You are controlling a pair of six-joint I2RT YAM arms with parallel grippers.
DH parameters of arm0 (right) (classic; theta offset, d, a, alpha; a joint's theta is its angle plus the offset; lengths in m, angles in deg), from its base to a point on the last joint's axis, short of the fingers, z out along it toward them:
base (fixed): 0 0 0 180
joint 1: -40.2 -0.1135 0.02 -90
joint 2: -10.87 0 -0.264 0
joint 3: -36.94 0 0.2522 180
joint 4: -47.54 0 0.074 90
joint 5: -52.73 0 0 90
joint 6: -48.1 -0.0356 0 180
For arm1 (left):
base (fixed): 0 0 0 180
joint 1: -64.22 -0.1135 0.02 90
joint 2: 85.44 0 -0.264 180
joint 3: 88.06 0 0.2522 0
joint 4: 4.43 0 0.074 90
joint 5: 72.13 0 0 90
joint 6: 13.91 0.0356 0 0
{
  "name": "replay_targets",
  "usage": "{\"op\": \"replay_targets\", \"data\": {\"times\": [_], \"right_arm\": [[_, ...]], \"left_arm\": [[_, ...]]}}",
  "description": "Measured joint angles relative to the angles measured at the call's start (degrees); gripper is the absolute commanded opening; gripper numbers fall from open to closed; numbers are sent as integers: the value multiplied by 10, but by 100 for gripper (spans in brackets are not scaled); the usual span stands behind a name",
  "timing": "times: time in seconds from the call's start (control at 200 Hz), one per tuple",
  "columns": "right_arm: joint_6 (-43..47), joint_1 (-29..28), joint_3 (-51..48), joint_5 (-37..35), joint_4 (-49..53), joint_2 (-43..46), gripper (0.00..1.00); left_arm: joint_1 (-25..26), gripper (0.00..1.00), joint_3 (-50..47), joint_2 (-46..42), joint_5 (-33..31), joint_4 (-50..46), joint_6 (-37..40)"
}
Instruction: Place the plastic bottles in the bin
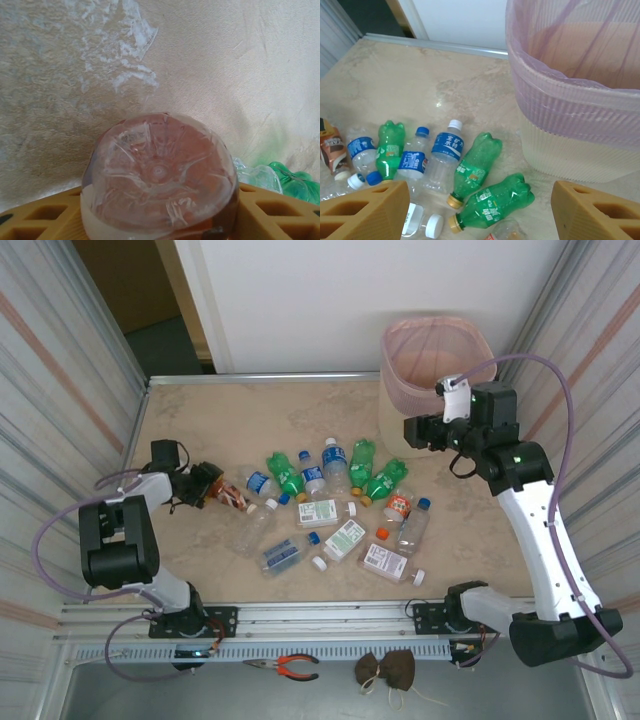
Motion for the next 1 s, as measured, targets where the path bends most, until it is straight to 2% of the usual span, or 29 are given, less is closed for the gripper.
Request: {"op": "replay_targets", "data": {"times": [0.251, 0.571, 0.782, 1.002], "right_arm": [[0, -14, 0, -11, 2, 0, 73], [-3, -58, 0, -18, 5, 12, 73], [-16, -93, -15, 6, -20, 23, 73], [-32, -144, -57, 73, -78, 23, 74]], "left_arm": [[-1, 57, 0, -19, 0, -9, 4], [-4, 56, 5, -161, 14, -53, 85], [-4, 58, 7, -261, 113, -46, 155], [-4, 57, 7, -347, 228, 23, 185]]}}
